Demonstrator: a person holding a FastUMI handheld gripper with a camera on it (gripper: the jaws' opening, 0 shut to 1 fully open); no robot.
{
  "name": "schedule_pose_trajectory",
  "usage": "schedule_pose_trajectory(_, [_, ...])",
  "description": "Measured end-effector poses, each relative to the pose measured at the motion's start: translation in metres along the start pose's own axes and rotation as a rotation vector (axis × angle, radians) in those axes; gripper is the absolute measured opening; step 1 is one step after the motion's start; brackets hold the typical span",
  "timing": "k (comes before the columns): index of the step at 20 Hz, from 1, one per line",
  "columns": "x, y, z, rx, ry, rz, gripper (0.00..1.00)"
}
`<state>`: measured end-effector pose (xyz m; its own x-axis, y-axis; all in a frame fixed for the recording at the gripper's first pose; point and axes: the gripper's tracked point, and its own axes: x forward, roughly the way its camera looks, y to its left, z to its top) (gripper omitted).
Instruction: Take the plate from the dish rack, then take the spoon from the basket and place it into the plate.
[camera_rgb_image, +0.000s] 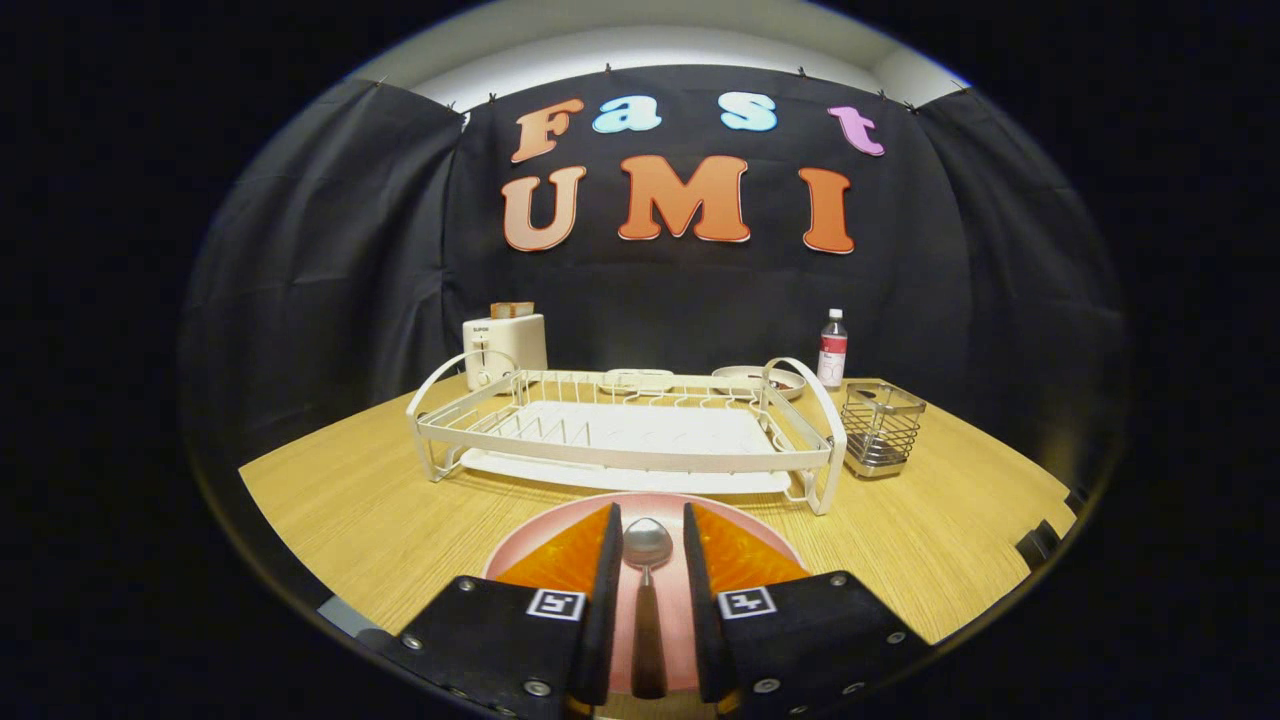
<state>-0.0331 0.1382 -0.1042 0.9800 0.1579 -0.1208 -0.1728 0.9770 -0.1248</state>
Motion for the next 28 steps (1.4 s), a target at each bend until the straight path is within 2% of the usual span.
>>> schedule_pose_trajectory(1, [-0.003,-0.001,0.001,0.004,0.005,0.006,0.58])
schedule_pose_trajectory(3, [-0.006,-0.01,0.007,0.001,0.003,-0.003,0.76])
schedule_pose_trajectory(7, [-0.007,-0.031,0.025,0.001,-0.006,-0.018,0.96])
schedule_pose_trajectory(15, [-0.005,-0.089,0.08,-0.001,-0.062,-0.037,0.97])
schedule_pose_trajectory(19, [-0.005,-0.124,0.098,0.008,-0.089,-0.081,0.97])
schedule_pose_trajectory(28, [0.0,-0.156,0.108,0.024,-0.107,-0.108,0.97])
